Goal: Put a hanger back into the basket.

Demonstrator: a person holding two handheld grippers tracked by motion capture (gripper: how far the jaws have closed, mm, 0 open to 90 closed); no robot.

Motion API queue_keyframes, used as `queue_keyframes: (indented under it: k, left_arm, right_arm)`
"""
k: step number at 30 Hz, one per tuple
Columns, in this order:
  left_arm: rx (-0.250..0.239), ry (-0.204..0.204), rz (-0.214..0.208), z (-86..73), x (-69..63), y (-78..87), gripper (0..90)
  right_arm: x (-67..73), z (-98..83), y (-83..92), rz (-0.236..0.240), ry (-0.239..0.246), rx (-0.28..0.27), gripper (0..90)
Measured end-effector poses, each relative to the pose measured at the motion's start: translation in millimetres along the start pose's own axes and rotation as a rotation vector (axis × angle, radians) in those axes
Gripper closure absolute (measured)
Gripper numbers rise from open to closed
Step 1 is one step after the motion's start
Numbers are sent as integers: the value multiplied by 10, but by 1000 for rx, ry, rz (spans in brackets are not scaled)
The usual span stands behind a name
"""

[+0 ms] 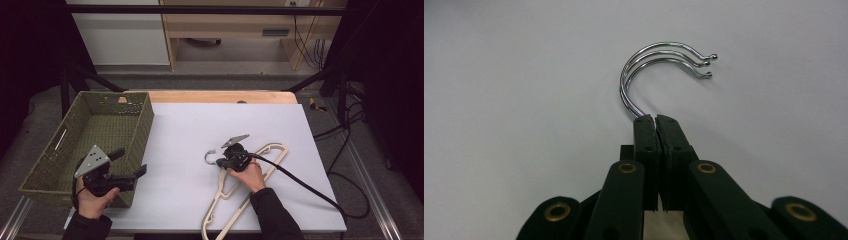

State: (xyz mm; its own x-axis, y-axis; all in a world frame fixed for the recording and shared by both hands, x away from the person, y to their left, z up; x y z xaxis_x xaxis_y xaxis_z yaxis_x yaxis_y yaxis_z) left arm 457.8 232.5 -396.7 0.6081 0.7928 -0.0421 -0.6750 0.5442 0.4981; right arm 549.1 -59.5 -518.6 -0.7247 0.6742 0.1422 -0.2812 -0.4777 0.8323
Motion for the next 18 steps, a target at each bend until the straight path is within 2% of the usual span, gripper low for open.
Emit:
queue_keyframes:
  k: [3, 5, 6, 7, 8, 9, 11, 12, 14, 15, 16, 18]
  left_arm:
    - [3, -3, -7, 4, -45, -18, 58]
    - [5, -8, -14, 9, -84, -30, 59]
    - [5, -8, -14, 9, -84, -30, 59]
    - [7, -10, -18, 11, -108, -39, 59]
    - [11, -13, -31, 16, -169, -65, 60]
    - [11, -13, -31, 16, -169, -65, 61]
    - [26, -19, -54, 19, -293, -128, 62]
    - [26, -19, -54, 19, -293, -128, 63]
    - [43, -24, -78, 21, -436, -228, 68]
    - [43, -24, -78, 21, -436, -228, 71]
    - [54, -23, -90, 20, -497, -282, 75]
    - [74, -22, -105, 16, -581, -367, 78]
  right_arm:
    - [7, 8, 44, 0, -6, -7, 890]
    - [-1, 13, 70, -5, 17, -15, 891]
    - [23, 16, 84, -2, -10, -12, 892]
    - [23, 16, 84, -2, -10, -12, 892]
    - [22, 24, 112, -3, 8, -27, 893]
    - [22, 27, 128, -1, 16, -40, 893]
    - [26, 33, 173, 4, 21, -54, 893]
    - [26, 33, 173, 4, 21, -54, 893]
    - [36, 42, 238, 13, 33, -79, 894]
    - [36, 42, 238, 13, 33, -79, 894]
    - [42, 43, 289, 17, 50, -95, 894]
    - [48, 47, 304, 18, 47, -104, 894]
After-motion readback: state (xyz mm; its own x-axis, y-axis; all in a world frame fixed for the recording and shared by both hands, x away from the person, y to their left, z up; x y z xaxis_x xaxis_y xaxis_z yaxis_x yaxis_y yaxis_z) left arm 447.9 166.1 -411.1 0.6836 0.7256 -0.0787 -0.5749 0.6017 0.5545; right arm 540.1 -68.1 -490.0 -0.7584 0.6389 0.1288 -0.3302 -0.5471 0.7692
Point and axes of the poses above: each handheld gripper's, and its own axes: y roughly backward along the jaws, z roughly out of its top, x roughly to its left, the point moved 7 cm from there along -y, roughly forward along the jaws, and after that the axes turned 9 degrees about x, right-handed, at the moved point
